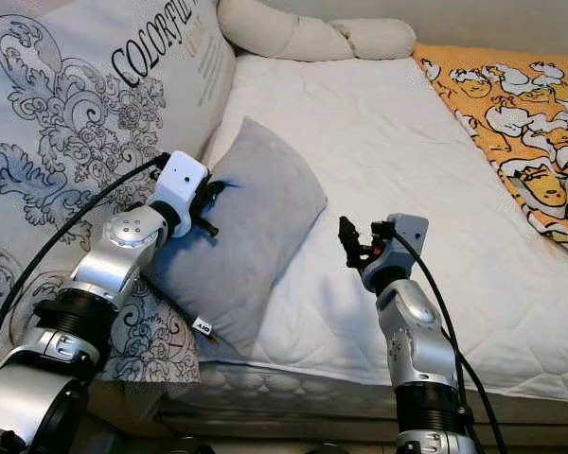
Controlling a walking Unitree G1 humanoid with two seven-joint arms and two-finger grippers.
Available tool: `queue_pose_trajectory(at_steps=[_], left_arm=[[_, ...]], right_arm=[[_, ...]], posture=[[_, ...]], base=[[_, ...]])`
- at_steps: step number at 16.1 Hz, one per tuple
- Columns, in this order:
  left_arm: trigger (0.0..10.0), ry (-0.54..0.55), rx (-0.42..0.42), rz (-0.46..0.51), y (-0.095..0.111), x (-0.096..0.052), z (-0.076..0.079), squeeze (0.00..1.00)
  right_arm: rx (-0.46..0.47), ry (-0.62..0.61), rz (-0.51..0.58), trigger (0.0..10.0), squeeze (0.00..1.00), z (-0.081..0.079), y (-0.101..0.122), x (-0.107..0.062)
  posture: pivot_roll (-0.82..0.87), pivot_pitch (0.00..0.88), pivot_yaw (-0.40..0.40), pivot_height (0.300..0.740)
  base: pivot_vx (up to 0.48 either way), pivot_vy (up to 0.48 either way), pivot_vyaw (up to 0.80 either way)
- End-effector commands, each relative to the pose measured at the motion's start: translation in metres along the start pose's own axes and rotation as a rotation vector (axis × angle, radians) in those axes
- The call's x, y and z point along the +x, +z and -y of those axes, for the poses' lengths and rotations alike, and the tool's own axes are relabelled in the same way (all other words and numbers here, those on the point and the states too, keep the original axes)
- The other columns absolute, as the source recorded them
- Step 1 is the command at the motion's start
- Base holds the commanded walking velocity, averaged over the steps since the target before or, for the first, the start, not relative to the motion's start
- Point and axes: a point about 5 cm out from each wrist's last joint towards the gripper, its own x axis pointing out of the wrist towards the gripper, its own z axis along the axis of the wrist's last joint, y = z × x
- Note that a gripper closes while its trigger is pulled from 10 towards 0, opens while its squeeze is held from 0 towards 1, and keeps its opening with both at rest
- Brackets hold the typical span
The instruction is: Clean up the room
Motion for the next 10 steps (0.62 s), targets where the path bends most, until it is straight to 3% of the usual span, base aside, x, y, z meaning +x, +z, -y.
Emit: queue_pose_trajectory(at_steps=[1, 3, 4, 5, 6, 10], left_arm=[[10.0, 0.018, 0.02, 0.053, 0.015, 0.002, -0.006, 0.0], [10.0, 0.018, 0.02, 0.053, 0.015, 0.002, -0.006, 0.0], [10.0, 0.203, 0.073, 0.025, 0.014, 0.003, -0.039, 0.0], [10.0, 0.413, 0.117, -0.01, 0.015, -0.006, -0.075, 0.0], [10.0, 0.457, 0.125, -0.017, 0.015, -0.008, -0.082, 0.0], [10.0, 0.471, 0.128, -0.019, 0.015, -0.008, -0.084, 0.0]], right_arm=[[-0.004, 0.0, 0.009, 10.0, 1.0, 0.0, 0.002, 0.0], [-0.004, 0.0, 0.009, 10.0, 1.0, 0.0, 0.002, 0.0], [-0.099, 0.258, 0.001, 10.0, 1.0, -0.012, 0.015, -0.003], [-0.187, 0.568, -0.046, 10.0, 1.0, -0.03, 0.023, -0.012], [-0.201, 0.636, -0.062, 10.0, 1.0, -0.035, 0.024, -0.016], [-0.209, 0.647, -0.07, 10.0, 1.0, -0.034, 0.024, -0.017]], posture=[[-0.07, 0.0, 0.005, 0.74], [-0.07, 0.0, 0.005, 0.74], [-0.08, 0.0, 0.001, 0.74], [-0.08, 0.0, 0.004, 0.74], [-0.08, 0.0, 0.007, 0.74], [-0.09, 0.0, 0.009, 0.74]], base=[[0.0, 0.0, 0.0], [0.0, 0.0, 0.0], [0.0, 0.0, 0.0], [0.0, 0.0, 0.0], [0.0, 0.0, 0.0], [0.0, 0.0, 0.0]])
